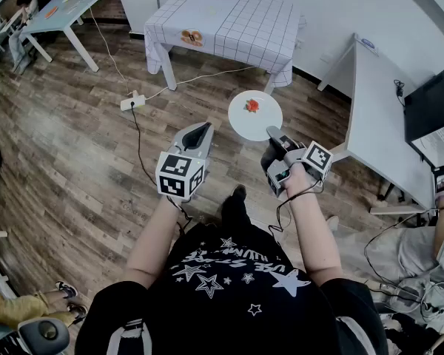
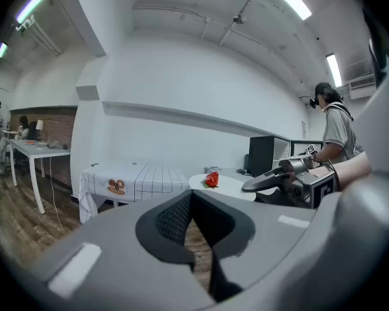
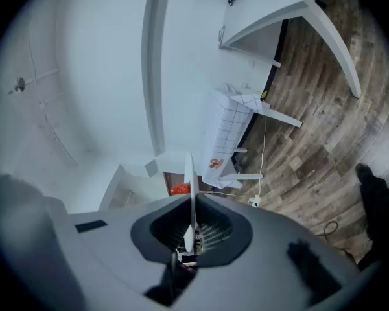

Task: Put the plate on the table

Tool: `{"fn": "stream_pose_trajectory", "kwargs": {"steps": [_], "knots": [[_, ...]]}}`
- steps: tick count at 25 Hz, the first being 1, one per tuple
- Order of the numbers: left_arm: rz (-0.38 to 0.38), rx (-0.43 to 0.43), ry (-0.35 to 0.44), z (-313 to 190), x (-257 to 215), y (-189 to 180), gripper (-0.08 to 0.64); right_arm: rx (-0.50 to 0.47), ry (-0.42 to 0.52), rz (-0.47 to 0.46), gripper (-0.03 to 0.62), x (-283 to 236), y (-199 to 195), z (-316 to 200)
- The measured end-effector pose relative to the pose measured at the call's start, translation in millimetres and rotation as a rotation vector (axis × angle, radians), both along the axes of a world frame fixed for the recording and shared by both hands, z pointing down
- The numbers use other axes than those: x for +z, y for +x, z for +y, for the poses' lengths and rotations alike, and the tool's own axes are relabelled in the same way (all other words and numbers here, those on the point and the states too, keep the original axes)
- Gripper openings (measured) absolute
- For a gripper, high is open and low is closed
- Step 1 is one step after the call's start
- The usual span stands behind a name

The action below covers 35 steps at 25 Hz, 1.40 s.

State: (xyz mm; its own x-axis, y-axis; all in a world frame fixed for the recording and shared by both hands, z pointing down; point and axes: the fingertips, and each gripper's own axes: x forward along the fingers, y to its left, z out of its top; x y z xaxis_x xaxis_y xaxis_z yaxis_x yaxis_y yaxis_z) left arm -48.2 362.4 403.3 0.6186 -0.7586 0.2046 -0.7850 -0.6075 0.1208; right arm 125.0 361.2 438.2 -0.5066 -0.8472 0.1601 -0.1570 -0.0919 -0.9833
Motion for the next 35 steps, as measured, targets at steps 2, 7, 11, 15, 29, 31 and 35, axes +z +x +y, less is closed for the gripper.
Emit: {"fn": "stream_pose_trajectory", "kwargs": {"steps": [2, 7, 11, 15, 29, 31, 35], "knots": [[-0.001, 0.001, -0.003, -2.8, 0.8, 4.5, 0.009, -0.005, 0.007, 0.007, 0.025, 1.9, 5.1, -5.5], [-0.006, 0.003, -0.009, -8.9, 3.9, 12.5, 0.009, -0.01, 0.014, 0.002, 0.026, -1.0, 7.7, -9.6], [-0.001, -0.011, 0.001, -18.3, 4.4, 16.1, 0.009, -0.01, 0.019, 0.009, 0.025, -2.0, 11.8, -12.7], [0.001, -0.02, -0.002, -32.1, 2.8, 19.0, 0.009, -0.016, 0.017, 0.015, 0.025, -1.1, 14.5, -22.0], [0.015, -0.053, 0.003, -67.7, 1.1, 8.8, 0.009, -0.094, 0.028, 0.034, 0.026, -0.9, -2.7, -67.4], [0.015, -0.06, 0.003, -76.0, 1.7, 6.3, 0.009, -0.106, 0.026, 0.06, 0.026, 0.1, -4.9, -77.7], [0.007, -0.078, 0.0, -93.5, 2.8, 18.4, 0.009, -0.144, 0.032, 0.087, 0.026, 1.4, 5.2, -98.6]]}}
